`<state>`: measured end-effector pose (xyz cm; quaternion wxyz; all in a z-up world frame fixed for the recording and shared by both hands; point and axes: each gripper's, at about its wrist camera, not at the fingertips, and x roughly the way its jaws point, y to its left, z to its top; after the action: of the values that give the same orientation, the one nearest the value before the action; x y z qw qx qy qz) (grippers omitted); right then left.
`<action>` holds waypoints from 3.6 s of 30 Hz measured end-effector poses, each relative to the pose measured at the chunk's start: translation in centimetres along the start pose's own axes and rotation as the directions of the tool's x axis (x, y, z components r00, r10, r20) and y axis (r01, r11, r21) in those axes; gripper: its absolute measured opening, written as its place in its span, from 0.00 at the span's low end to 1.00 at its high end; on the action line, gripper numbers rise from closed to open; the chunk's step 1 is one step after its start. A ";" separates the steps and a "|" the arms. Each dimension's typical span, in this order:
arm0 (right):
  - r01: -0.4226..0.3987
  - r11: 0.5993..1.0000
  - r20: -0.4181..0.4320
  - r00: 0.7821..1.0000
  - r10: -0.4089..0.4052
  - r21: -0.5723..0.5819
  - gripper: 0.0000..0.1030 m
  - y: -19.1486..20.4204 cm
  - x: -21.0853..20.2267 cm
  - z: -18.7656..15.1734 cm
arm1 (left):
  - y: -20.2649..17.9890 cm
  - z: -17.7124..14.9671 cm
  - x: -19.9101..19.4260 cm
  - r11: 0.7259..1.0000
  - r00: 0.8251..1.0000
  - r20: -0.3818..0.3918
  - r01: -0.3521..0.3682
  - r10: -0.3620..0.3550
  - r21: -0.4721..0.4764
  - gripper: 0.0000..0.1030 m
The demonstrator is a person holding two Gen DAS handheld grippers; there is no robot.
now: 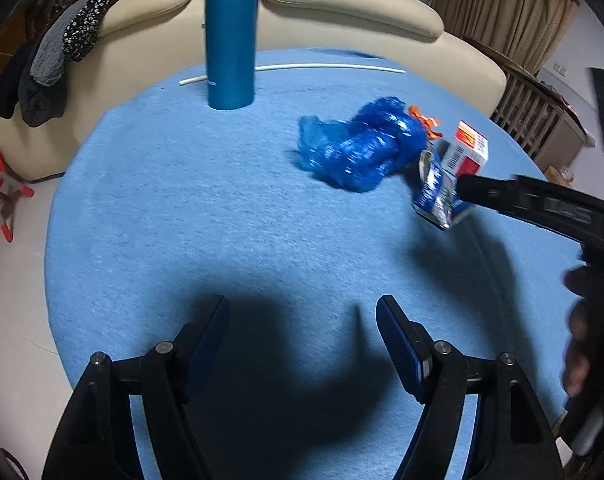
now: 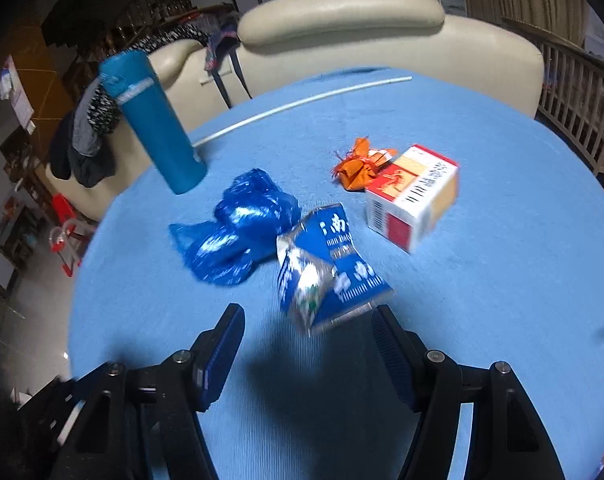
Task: Collect trash
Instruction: 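Grasp the crumpled blue-and-white milk carton with the right gripper, then grasp the blue plastic bag with the left gripper, then carry the milk carton toward the red basket with the right gripper while the left holds the blue bag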
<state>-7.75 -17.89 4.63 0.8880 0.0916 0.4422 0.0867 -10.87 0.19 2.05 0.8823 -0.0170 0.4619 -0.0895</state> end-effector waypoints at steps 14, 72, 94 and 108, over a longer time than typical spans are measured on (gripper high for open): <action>0.053 0.997 -0.016 0.998 -0.054 -0.063 0.43 0.7 5.5 2.0 | 1.4 3.2 1.6 0.999 1.000 0.011 -0.019 0.019 -0.034 0.74; -0.018 0.989 0.175 0.985 -0.008 0.143 0.43 -6.5 -11.3 -7.5 | -7.2 3.8 -1.8 0.981 0.999 0.048 -0.010 0.001 0.191 0.50; -0.014 0.984 0.298 0.954 -0.041 0.178 0.43 -7.8 -19.1 -10.1 | -10.8 1.9 -8.8 0.970 0.985 0.166 -0.001 -0.041 0.244 0.50; -0.024 0.975 0.346 0.937 -0.055 0.222 0.43 -9.5 -21.7 -11.9 | -12.2 0.2 -10.5 0.964 0.983 0.179 0.001 -0.050 0.265 0.50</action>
<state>-29.45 -31.16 11.98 0.9371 0.2011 0.2851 0.0119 -18.27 -9.98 12.11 0.9143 0.0863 0.3621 -0.1596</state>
